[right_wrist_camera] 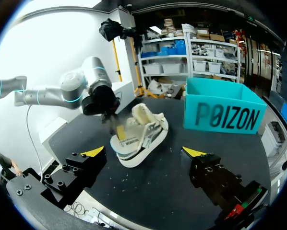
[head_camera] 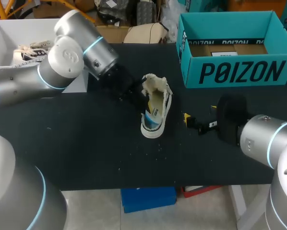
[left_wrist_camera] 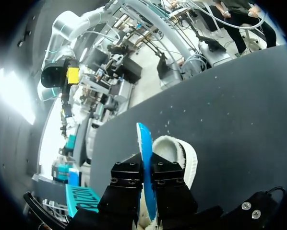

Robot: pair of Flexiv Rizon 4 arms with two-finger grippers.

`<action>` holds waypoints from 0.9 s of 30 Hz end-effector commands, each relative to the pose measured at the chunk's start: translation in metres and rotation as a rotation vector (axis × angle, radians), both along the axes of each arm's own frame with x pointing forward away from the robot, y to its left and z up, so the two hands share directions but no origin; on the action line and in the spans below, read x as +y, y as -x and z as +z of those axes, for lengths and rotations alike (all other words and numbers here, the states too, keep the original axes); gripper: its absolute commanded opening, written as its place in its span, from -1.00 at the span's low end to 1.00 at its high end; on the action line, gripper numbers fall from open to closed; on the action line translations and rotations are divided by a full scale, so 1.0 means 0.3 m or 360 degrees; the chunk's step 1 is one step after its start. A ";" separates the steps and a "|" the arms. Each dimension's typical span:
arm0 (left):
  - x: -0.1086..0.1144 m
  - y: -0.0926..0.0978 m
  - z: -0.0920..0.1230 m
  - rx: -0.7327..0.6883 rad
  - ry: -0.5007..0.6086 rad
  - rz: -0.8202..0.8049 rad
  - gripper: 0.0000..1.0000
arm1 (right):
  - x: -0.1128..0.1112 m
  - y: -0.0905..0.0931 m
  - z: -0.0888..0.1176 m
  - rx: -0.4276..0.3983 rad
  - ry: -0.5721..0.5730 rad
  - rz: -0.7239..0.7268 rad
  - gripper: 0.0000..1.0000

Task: Take the shoe out of the shoebox, open the shoe tongue, remove and reinsert the insole, then place the shoe into the shoebox

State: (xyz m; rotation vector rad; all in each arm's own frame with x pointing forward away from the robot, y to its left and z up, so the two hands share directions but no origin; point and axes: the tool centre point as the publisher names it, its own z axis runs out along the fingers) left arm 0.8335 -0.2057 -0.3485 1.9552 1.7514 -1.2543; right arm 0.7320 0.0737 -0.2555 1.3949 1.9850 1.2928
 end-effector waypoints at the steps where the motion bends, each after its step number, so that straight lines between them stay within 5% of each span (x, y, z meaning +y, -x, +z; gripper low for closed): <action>1: -0.013 -0.017 -0.020 0.0002 -0.0025 0.0009 -1.00 | 0.006 0.002 -0.005 -0.0006 -0.0002 -0.0007 1.00; 16: 0.001 -0.069 -0.054 -0.0079 -0.0175 0.0125 -0.98 | 0.006 0.002 -0.005 -0.0006 -0.0002 -0.0007 1.00; 18: -0.002 -0.067 -0.039 -0.0100 -0.0177 0.0127 -0.04 | 0.006 0.002 -0.005 -0.0006 -0.0002 -0.0007 1.00; 19: -0.003 -0.062 -0.029 -0.0102 -0.0161 0.0128 0.83 | 0.006 0.002 -0.005 -0.0006 -0.0002 -0.0007 1.00; 20: -0.002 -0.057 -0.020 -0.0100 -0.0140 0.0132 1.00 | 0.006 0.002 -0.005 -0.0006 -0.0002 -0.0007 1.00; 27: 0.038 0.006 0.040 -0.0060 -0.0067 0.0115 1.00 | 0.006 0.002 -0.005 -0.0006 -0.0002 -0.0007 1.00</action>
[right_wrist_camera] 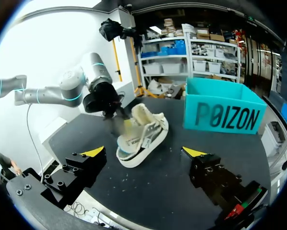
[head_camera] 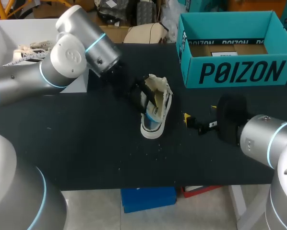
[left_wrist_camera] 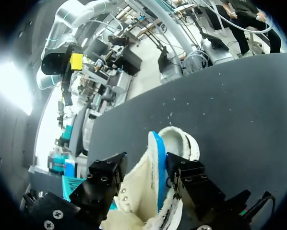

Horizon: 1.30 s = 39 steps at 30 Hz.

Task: Take the shoe out of the shoebox, open the shoe tongue, remove and reinsert the insole, then place the shoe into the shoebox

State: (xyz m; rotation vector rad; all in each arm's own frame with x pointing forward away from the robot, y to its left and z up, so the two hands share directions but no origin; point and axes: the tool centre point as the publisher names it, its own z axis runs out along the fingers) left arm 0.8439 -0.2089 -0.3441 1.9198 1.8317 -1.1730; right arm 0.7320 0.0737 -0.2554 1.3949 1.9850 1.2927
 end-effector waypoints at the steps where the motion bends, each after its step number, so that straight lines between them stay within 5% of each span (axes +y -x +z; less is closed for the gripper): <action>1: 0.055 0.049 0.031 -0.0019 0.0015 0.0018 1.00 | 0.006 0.002 -0.005 -0.0006 -0.0002 -0.0007 1.00; 8: 0.072 0.074 0.034 -0.0015 0.0001 0.0020 0.99 | 0.006 0.002 -0.005 -0.0006 -0.0002 -0.0007 1.00; 10: 0.069 0.079 0.030 -0.0018 -0.0016 0.0007 0.66 | 0.006 0.002 -0.005 -0.0006 -0.0002 -0.0007 1.00; 12: 0.068 0.082 0.024 -0.0020 -0.0031 -0.0002 -0.04 | 0.006 0.002 -0.005 -0.0006 -0.0002 -0.0007 1.00; 15: 0.067 0.081 0.013 -0.0023 -0.0067 -0.0016 -0.29 | 0.006 0.002 -0.005 -0.0006 -0.0002 -0.0007 1.00; 21: 0.075 0.083 -0.018 -0.0040 -0.0170 -0.0049 -0.36 | 0.006 0.002 -0.005 -0.0006 -0.0002 -0.0007 1.00; 25: 0.082 0.079 -0.040 -0.0062 -0.0244 -0.0057 -1.00 | 0.006 0.002 -0.005 -0.0006 -0.0002 -0.0007 1.00; 39: 0.089 0.066 -0.088 -0.0130 -0.0401 -0.0068 -1.00 | 0.006 0.002 -0.005 -0.0006 -0.0002 -0.0007 1.00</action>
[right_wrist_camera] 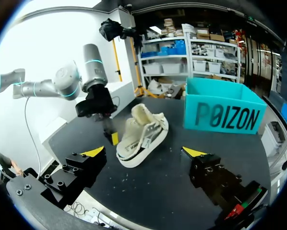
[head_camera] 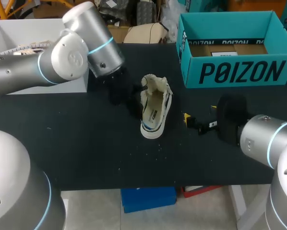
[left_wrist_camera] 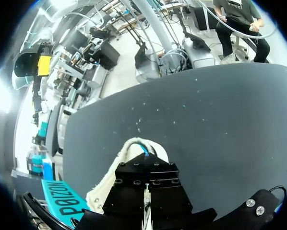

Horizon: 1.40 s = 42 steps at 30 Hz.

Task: Take the shoe out of the shoebox, open the shoe tongue, remove and reinsert the insole, then place the shoe into the shoebox

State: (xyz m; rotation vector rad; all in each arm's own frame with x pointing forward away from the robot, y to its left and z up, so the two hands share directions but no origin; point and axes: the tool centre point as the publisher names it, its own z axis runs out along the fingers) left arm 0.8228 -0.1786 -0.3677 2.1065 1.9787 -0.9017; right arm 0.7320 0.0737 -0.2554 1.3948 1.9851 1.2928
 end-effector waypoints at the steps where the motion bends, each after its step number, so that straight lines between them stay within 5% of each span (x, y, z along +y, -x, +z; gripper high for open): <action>1: -0.015 -0.002 -0.010 0.0004 -0.0016 -0.0008 -1.00 | 0.006 0.002 -0.005 -0.0006 -0.0002 -0.0007 1.00; 26: -0.045 -0.007 -0.076 0.0053 -0.0190 -0.0091 -0.98 | 0.006 0.002 -0.005 -0.0006 -0.0002 -0.0007 1.00; 42: -0.061 0.015 -0.012 -0.0024 -0.0299 -0.0226 -1.00 | 0.006 0.002 -0.005 -0.0006 -0.0002 -0.0007 1.00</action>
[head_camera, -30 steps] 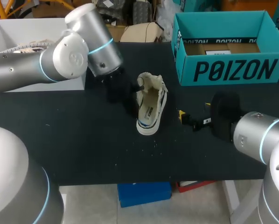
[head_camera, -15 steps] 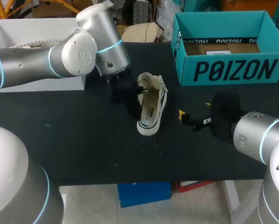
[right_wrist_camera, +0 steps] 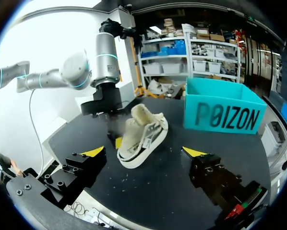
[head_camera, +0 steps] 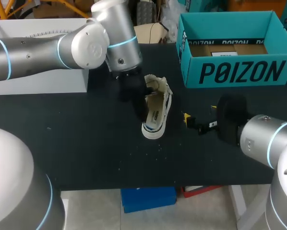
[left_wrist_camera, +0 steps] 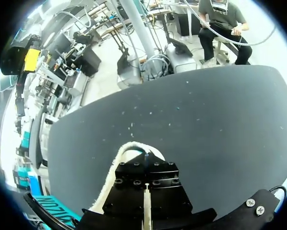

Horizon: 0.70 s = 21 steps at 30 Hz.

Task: Take the shoe out of the shoebox, open the shoe tongue, remove and reinsert the insole, then place the shoe into the shoebox

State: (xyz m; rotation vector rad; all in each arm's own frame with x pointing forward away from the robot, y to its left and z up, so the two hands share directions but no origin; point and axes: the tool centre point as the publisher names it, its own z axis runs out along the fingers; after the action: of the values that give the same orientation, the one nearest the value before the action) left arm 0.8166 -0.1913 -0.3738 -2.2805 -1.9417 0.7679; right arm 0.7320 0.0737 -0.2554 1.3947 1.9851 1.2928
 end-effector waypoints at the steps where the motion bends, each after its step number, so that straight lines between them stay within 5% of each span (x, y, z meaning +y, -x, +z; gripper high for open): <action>1: -0.021 -0.011 0.007 -0.0054 -0.0037 -0.0023 -1.00 | 0.006 0.002 -0.005 -0.0006 -0.0002 -0.0007 1.00; 21: -0.053 -0.042 -0.081 -0.0339 -0.0129 -0.0079 -1.00 | 0.006 0.002 -0.005 -0.0006 -0.0002 -0.0007 1.00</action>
State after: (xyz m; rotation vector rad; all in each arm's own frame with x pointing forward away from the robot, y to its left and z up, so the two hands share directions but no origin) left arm 0.8332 -0.2054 -0.3923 -2.4335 -1.9383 0.4685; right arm 0.7320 0.0737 -0.2554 1.3948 1.9850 1.2929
